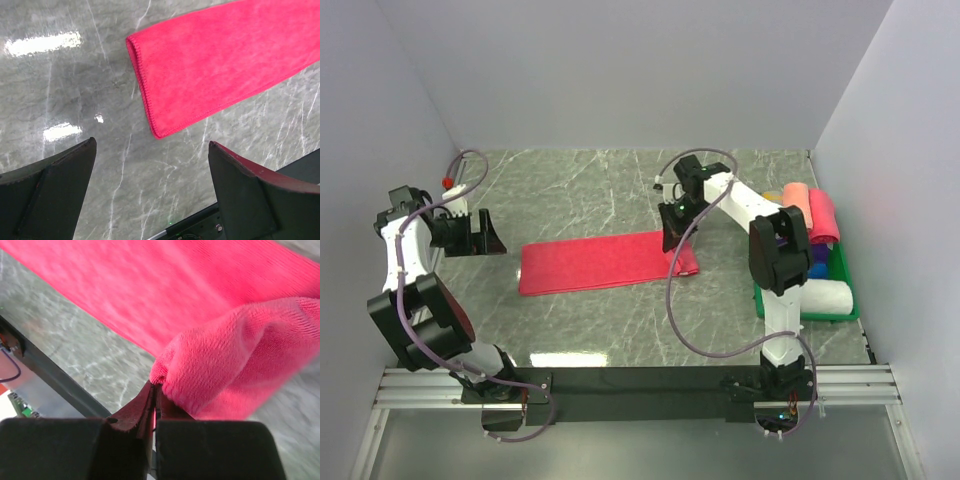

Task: Roll the towels
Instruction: Fold the towel

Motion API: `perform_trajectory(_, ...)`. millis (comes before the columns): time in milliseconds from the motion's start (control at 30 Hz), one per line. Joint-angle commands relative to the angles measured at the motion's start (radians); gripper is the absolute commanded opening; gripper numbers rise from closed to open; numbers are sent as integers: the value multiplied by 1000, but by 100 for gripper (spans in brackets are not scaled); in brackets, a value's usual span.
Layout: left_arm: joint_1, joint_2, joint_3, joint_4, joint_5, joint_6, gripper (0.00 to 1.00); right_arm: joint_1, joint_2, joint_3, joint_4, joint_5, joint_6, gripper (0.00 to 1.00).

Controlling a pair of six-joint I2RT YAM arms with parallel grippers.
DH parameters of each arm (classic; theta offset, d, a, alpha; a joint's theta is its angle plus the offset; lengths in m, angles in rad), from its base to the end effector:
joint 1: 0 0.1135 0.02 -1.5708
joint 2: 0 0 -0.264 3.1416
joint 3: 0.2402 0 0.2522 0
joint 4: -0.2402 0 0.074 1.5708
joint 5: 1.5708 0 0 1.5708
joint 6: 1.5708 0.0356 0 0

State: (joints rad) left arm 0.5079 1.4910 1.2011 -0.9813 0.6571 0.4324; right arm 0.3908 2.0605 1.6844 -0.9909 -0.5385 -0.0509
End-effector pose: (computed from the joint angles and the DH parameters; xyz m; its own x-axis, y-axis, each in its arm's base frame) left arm 0.2561 0.1177 0.2665 -0.8534 -0.0953 -0.5125 0.1432 0.9025 -0.4062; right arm 0.3770 0.1750 0.2099 -0.8828 -0.4109 -0.2277 -0.4685 0.7343 0.4913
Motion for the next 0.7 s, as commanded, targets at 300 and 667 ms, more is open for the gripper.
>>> perform_trajectory(300, -2, -77, 18, -19, 21, 6, 99, 85, 138, 166, 74, -94, 108, 0)
perform_trajectory(667, -2, -87, -31, 4, 22, 3, 99, 114, 196, 215, 71, -100, 120, 0)
